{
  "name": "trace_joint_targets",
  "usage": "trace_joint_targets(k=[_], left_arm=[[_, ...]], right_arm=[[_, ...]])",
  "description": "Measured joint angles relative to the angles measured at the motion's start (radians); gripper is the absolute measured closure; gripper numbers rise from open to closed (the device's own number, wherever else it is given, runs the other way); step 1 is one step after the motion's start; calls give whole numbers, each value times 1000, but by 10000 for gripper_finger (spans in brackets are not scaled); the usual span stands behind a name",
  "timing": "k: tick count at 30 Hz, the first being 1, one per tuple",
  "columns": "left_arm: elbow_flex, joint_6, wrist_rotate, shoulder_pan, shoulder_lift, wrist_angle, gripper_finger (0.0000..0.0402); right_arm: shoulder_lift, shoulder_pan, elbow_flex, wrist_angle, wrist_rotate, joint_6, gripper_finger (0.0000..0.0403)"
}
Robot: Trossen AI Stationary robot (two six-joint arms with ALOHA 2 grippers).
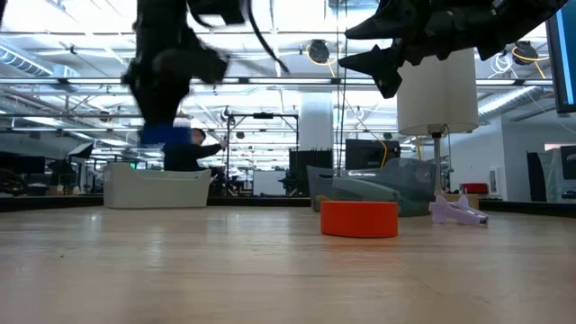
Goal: Pick and place Stapler, Stapler remover, tape
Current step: Put the blue tape into the gray bin
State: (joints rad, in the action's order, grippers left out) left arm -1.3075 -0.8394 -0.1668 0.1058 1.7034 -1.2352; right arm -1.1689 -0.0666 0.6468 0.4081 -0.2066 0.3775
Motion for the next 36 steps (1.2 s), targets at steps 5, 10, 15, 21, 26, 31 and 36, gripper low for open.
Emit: trace_joint_targets(k=[5,10,15,21,26,31,36], left_arm=[[-1,8,-235,-159,-247,-72,366],[-2,65,-432,-369,-430,-50,363],[-3,237,-446,-581,-482,46,364],[-3,410,-339,-769,-383,181,364],[-3,475,-246,-868,-235,156,364],[-2,515,-228,-908,-95,100,364],[-2,532,-184,-929,-8,84,361]], right_arm=[[0,-3,0,3,28,0,202],[0,-18,0,6,27,3,202],[0,-30,0,6,27,3,202],[0,-38,0,6,27,3,202],[0,-38,0,6,27,3,202],[0,-38,0,6,28,3,202],[0,-38,0,6,29,4,202]])
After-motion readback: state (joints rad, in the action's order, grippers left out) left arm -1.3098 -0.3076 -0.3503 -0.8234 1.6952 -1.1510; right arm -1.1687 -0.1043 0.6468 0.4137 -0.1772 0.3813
